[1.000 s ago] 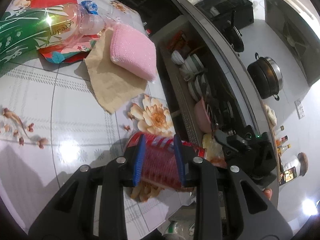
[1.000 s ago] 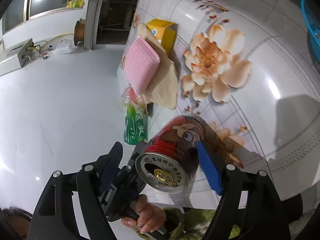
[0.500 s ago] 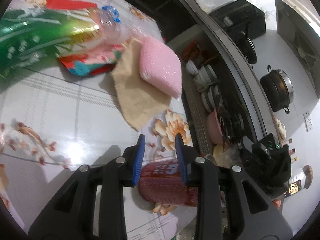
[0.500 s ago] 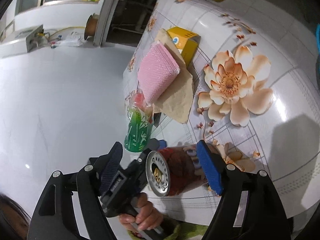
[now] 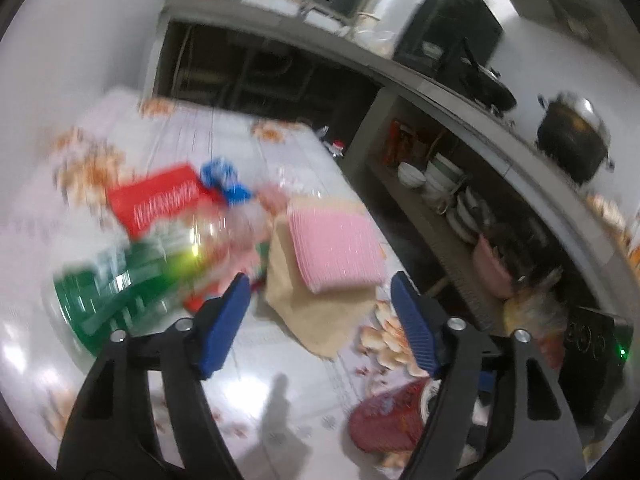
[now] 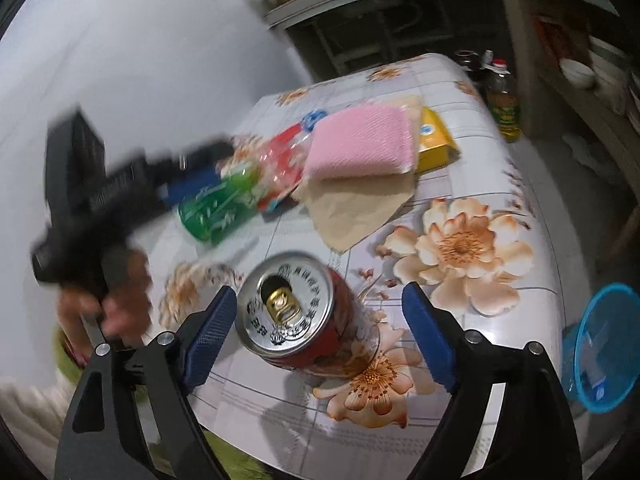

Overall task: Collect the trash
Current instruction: 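Grasp the pink sponge with the left tool while the right tool holds the red can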

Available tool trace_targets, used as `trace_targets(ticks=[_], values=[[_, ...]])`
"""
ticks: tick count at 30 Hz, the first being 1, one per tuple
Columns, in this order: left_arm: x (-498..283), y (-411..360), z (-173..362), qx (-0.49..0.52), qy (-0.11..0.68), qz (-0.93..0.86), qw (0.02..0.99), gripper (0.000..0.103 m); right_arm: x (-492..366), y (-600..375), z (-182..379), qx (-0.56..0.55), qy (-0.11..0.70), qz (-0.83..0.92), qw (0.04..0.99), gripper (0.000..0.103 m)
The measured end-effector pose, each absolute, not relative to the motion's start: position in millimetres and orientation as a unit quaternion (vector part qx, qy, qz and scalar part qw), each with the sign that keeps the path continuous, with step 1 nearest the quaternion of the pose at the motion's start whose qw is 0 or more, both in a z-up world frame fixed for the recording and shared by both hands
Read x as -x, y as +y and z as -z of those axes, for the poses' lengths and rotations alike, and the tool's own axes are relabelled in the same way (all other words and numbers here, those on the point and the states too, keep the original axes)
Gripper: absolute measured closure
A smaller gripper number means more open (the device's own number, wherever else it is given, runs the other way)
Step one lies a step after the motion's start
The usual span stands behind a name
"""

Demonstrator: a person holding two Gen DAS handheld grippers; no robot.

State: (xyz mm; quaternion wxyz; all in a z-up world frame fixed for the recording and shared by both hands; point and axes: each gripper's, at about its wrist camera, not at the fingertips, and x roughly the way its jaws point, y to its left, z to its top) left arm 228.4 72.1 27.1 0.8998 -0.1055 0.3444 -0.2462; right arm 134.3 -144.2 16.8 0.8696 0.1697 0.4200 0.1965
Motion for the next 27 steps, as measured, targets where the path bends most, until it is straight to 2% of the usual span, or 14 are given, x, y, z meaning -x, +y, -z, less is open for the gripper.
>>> trace_targets(ticks=[3,7,11,16,20,23,26,27], values=[[-235,59,-38,0.026,0.324,0.247,0.913,0.024,-137,-139,-14,-0.158,0.409,-0.214,0.873,0.013],[-255,40,-38,-0.051,0.336,0.235,0.911,0.022,-135,-138,-23,-0.136,0.389,-0.223,0.883,0.013],[-274,33,-31,-0.05,0.361,0.239,0.9,0.022,-127,-134,-28,-0.133,0.365,-0.266,0.882,0.013],[-285,15,-25,-0.08,0.36,0.286,0.884,0.019,-136,-113,-14,-0.073,0.38,-0.26,0.885,0.013],[-291,-16,-20,-0.176,0.364,0.347,0.846,0.013,-144,-107,-7,-0.059,0.382,-0.266,0.883,0.013],[-295,-39,-11,-0.251,0.364,0.366,0.819,0.013,-150,-107,0,-0.059,0.389,-0.27,0.879,0.013],[-306,-55,-1,-0.286,0.378,0.375,0.797,0.013,-154,-109,6,-0.065,0.397,-0.276,0.873,0.025],[-310,-58,2,-0.293,0.38,0.376,0.793,0.013,-154,-111,7,-0.072,0.398,-0.279,0.871,0.034]])
